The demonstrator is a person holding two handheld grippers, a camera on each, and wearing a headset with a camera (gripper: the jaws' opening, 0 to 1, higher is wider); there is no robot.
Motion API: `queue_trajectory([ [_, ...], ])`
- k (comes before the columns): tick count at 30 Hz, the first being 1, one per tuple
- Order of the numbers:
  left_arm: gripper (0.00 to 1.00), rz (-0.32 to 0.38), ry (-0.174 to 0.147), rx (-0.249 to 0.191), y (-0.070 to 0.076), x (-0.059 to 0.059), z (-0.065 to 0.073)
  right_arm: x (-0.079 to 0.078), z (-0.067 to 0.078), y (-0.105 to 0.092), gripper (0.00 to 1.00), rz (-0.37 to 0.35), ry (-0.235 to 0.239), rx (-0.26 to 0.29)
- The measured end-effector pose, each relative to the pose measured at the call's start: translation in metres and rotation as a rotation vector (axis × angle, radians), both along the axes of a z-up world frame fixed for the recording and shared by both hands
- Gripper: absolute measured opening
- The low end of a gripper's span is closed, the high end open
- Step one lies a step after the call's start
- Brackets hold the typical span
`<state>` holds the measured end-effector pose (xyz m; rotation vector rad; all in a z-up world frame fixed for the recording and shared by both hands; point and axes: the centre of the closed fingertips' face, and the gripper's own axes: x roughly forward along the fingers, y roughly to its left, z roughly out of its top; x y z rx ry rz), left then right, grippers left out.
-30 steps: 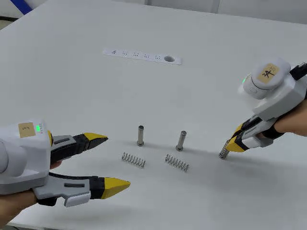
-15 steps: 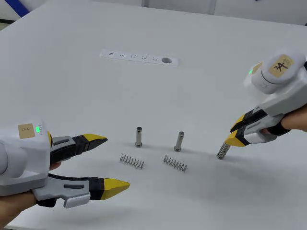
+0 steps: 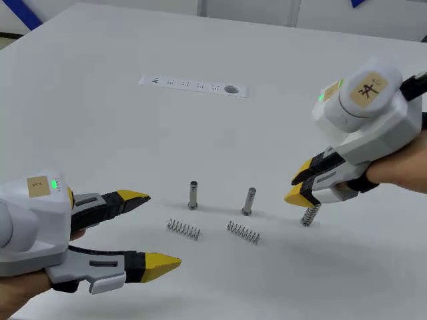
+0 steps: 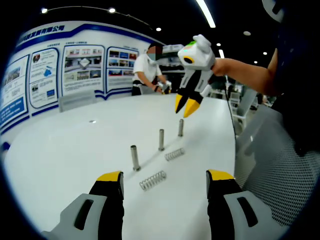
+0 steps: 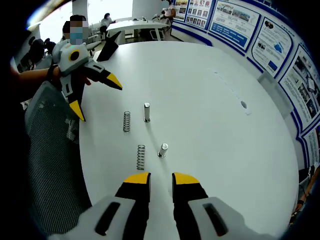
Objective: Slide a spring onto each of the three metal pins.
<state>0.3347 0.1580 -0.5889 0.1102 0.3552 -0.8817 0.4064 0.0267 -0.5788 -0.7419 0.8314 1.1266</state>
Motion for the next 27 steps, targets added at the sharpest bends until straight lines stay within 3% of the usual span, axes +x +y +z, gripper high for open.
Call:
queue_trajectory([
  [12,0.68,0.001,0.0,-0.002,0.0,0.0,0.0,-0.023,-0.052,0.018,0.18,0.03,0.098,-0.004],
  [15,0.68,0.001,0.002,-0.002,0.0,0.0,-0.001,-0.023,-0.063,0.02,0.17,0.033,0.097,-0.012],
  [27,0.68,0.0,0.005,-0.001,0.0,-0.001,-0.002,-0.021,-0.08,0.022,0.16,0.015,0.104,-0.021],
])
